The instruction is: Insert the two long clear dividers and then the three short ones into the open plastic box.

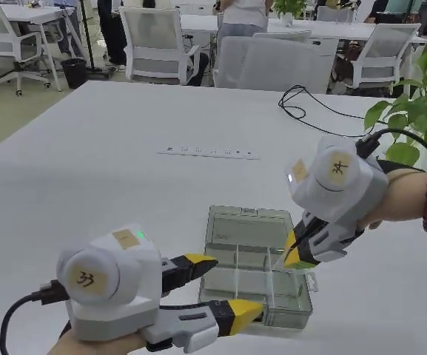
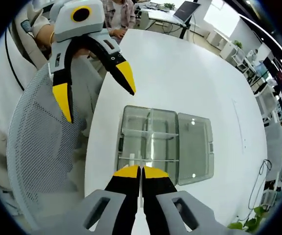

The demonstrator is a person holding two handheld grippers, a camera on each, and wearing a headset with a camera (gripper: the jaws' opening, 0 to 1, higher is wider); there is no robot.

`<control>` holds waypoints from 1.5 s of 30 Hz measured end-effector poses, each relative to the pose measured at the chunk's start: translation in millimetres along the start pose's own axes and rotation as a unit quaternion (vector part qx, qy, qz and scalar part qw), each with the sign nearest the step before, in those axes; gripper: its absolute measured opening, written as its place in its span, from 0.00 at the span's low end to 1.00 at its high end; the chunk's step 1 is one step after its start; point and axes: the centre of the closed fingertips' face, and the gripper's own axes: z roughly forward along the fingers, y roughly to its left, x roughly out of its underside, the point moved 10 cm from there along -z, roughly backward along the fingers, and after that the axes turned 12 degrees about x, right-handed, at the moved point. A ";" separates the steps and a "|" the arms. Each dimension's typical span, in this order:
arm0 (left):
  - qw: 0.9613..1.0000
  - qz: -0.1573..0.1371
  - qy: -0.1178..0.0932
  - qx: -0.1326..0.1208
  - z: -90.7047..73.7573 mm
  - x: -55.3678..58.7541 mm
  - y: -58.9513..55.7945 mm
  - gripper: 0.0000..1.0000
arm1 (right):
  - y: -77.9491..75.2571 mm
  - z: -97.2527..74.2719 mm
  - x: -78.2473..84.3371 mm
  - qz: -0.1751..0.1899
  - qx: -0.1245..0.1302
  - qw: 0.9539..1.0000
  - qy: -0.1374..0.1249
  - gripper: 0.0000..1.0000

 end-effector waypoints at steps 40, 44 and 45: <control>1.000 -0.010 -0.001 -0.028 -1.1 2.6 5.9 0.75 | -12.8 34.3 14.3 0.014 -0.025 0.999 0.043 0.02; 1.000 -0.011 -0.001 -0.028 -1.3 2.7 6.3 0.75 | -12.5 37.8 13.7 0.015 -0.028 0.998 0.047 0.02; 1.000 -0.011 -0.001 -0.028 -1.4 2.7 6.3 0.75 | -12.6 38.8 13.6 0.016 -0.028 0.998 0.050 0.02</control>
